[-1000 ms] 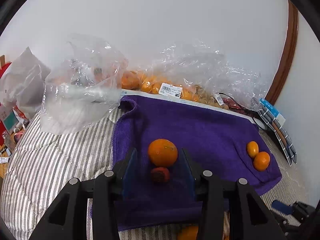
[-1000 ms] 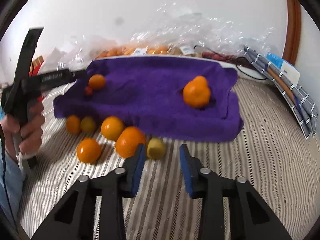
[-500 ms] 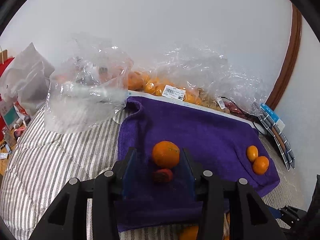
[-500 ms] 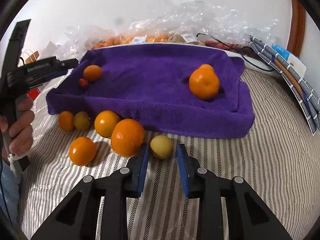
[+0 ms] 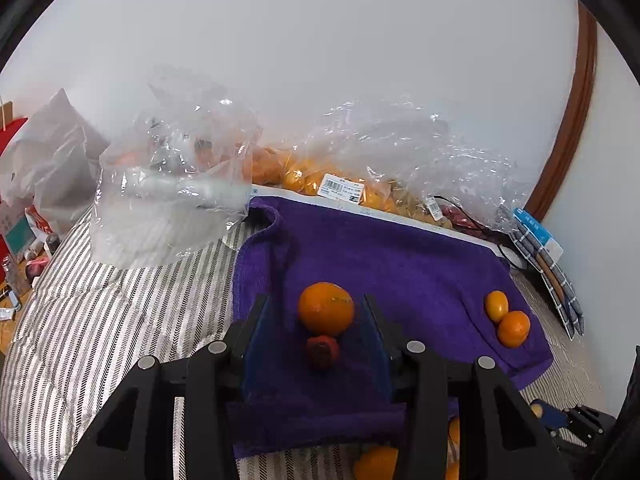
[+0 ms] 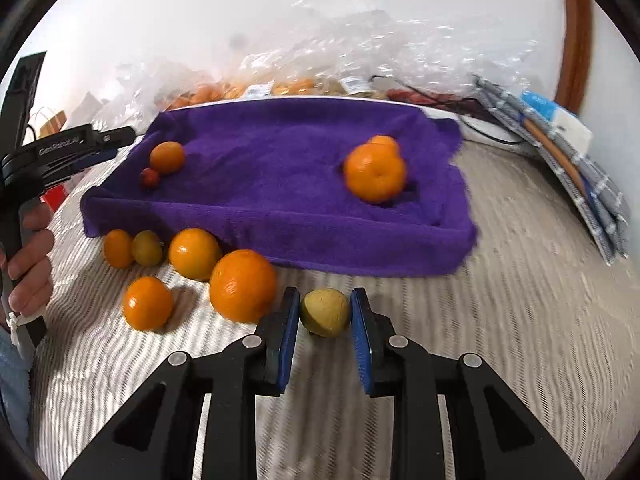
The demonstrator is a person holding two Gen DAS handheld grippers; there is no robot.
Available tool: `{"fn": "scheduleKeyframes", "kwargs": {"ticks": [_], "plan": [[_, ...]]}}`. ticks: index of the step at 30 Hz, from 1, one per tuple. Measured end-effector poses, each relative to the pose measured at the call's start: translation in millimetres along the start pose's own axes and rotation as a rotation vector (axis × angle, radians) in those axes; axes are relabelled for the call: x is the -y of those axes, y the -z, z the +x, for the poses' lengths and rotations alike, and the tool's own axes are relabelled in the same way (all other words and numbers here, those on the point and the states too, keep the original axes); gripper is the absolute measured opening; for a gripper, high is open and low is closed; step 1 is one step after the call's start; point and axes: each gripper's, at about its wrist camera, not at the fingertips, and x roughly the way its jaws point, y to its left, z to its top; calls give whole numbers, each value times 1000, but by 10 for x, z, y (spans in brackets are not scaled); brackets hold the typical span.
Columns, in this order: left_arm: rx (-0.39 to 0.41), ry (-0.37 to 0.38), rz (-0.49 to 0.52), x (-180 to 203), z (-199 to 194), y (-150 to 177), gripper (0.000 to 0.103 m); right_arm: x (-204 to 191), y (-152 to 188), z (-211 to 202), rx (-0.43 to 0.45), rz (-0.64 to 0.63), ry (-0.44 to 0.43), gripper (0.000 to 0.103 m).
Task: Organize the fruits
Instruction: 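Grasp a small yellow-green fruit with the right gripper while the left gripper withdraws, then lift the yellow-green fruit with the right gripper while the left gripper approaches an orange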
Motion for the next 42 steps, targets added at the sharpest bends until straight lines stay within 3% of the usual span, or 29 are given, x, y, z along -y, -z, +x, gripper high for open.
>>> {"fn": "scheduleKeyframes", "kwargs": {"ticks": [5,9,14,24,32,33,34,40,42], "plan": [[7,27,43,95,-76,41,43,203,143,-121,-1,28,52,26],[-43,114,74,191,-224,113,43,322,239,-235,19,42,84,26],[-83,151,155,292,-425,417,46,488,283,-308,41,105,46,26],[-203,94,220,409,-162,701,46,554,301,-372,74,140,16,26],[-261,63,239,451,-29,732,46,604,308,-389,86,170,3,26],[-260,64,237,451,-25,729,44,599,308,-385,83,168,4,26],[-258,72,234,446,-33,727,36,593,307,-381,82,167,6,26],[-190,86,232,440,-165,716,35,584,310,-380,82,168,15,26],[-148,86,216,414,-239,687,30,591,314,-384,84,173,18,26]]}}
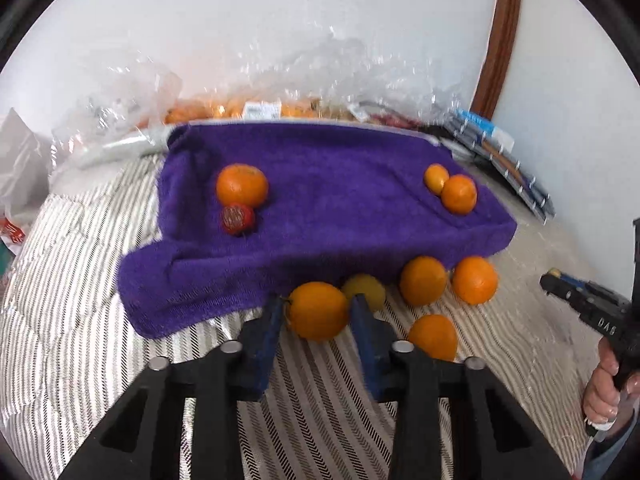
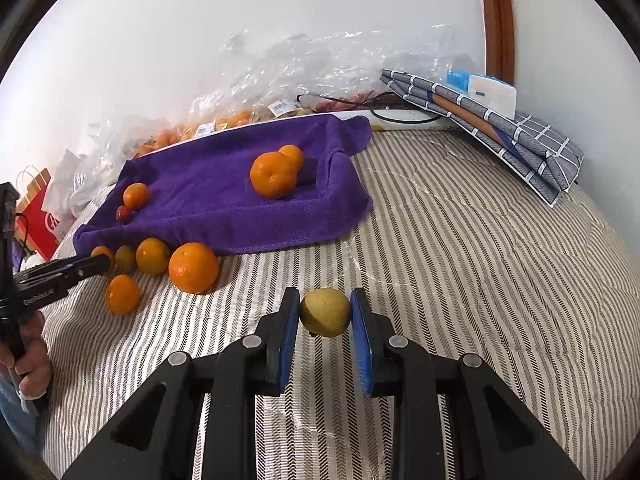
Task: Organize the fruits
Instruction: 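Lift the yellow-green fruit with the right gripper while the left gripper approaches an orange, then grasp an orange on the bedspread with the left gripper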
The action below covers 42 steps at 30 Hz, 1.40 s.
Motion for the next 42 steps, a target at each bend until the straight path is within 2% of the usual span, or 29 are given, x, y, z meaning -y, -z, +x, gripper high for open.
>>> {"fn": "scheduleKeyframes", "kwargs": {"ticks": [5,9,12,16,21,23,25,35,42], "plan": [[55,10,-54,-106,-127,-44,30,1,8,-18,8,3,5,26],[18,40,-76,-138,-73,-67,30,-10,5,0,-1,0,16,26],[-12,60,-44,-67,-33,-49,30,-17,5,5,-4,-6,16,26],[-43,-1,0,22,68,-17,40,-2,2,15,-10,1,14,26],[-114,-22,-14,6,233,-20,40,-9,-2,17,-11,0,7,26],[-112,-11,-30,-22,238,-29,39,-4,-3,23,-14,2,3,26],[-107,-6,-40,-42,234,-32,32,-4,-2,29,-16,2,-7,26],[-4,44,-77,-82,47,-60,32,5,9,2,-2,10,-16,26],[39,35,-100,-153,-71,-84,32,26,7,-17,7,28,-27,26]]}}
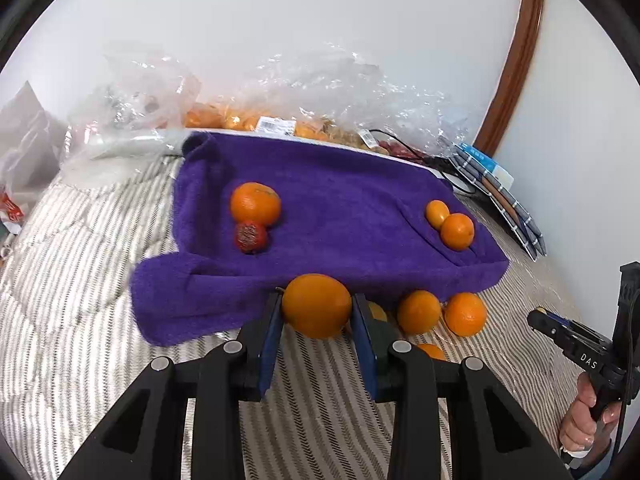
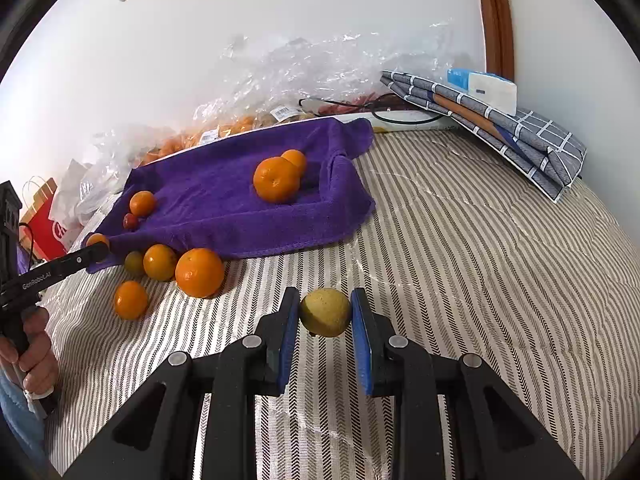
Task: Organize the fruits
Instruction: 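Grasp an orange on the bedspread with the left gripper, then carry both fruits over the towel and open the right gripper, releasing the yellow-green fruit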
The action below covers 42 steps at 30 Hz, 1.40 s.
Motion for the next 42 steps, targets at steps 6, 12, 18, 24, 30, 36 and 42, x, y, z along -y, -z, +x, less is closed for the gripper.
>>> {"fn": "scheduleKeyframes", "kwargs": {"ticks": [6,12,18,24,30,36,42], "plan": [[-24,-13,-54,-84,-116,-90,32,-129,-123,-97,27,-30,-38,26],[18,-15,-66,-41,-350,-325,32,-316,-579,-192,86,-82,-45,26],[83,-51,-61,17,-392,-696,32,-376,-946,-10,122,-98,-63,26],[94,-82,-111,14,-4,-786,32,-328,-1028,367,91,-69,-81,26],[44,-86,-102,-30,357,-634,32,-249,-916,605,41,-65,-76,26],[20,-39,-122,-48,427,-560,32,-222,-886,736,-4,-57,-62,26],[-19,-67,-96,12,548,-508,32,-310,-836,816,-32,-111,-17,26]]}}
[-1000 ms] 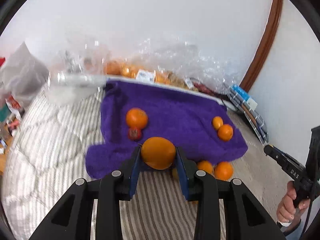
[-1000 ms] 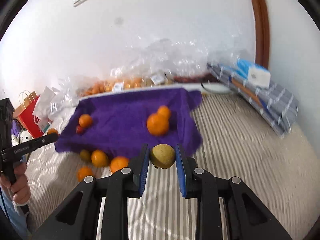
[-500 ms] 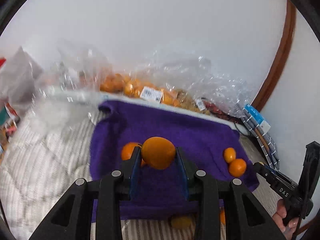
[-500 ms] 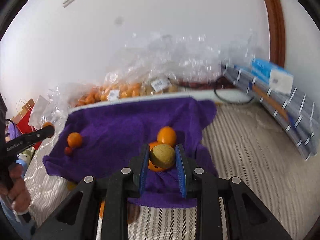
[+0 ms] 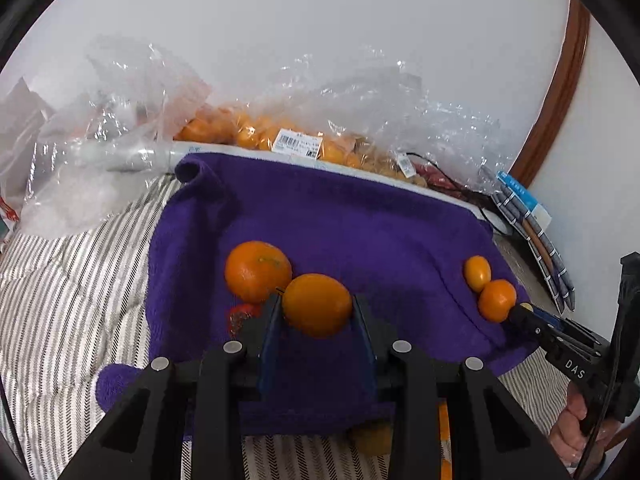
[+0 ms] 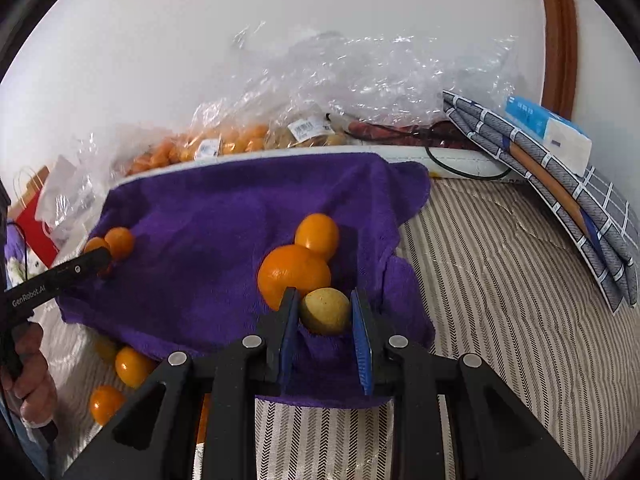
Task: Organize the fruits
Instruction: 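Carry both fruits over the towel and open the right gripper, releasing the yellow-green fruit, then open the left gripper to drop its orange on the towel while the right gripper moves away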
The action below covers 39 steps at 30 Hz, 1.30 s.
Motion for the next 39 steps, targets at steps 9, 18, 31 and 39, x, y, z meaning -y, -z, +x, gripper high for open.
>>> {"fn": "scheduleKeyframes", "kwargs": {"ticks": [9,18,31,39], "plan": [[-20,-46,30,32,65,43,32,-53,36,23,-16,-21,4,26],[-35,-60,56,80,112,58,33,-48,50,16,-17,-23,19,34],[-48,-52,58,66,133,46,33,-110,75,-207,79,32,38,65],[-25,-19,31,33,28,31,40,-245,287,-463,67,-6,105,65]]}}
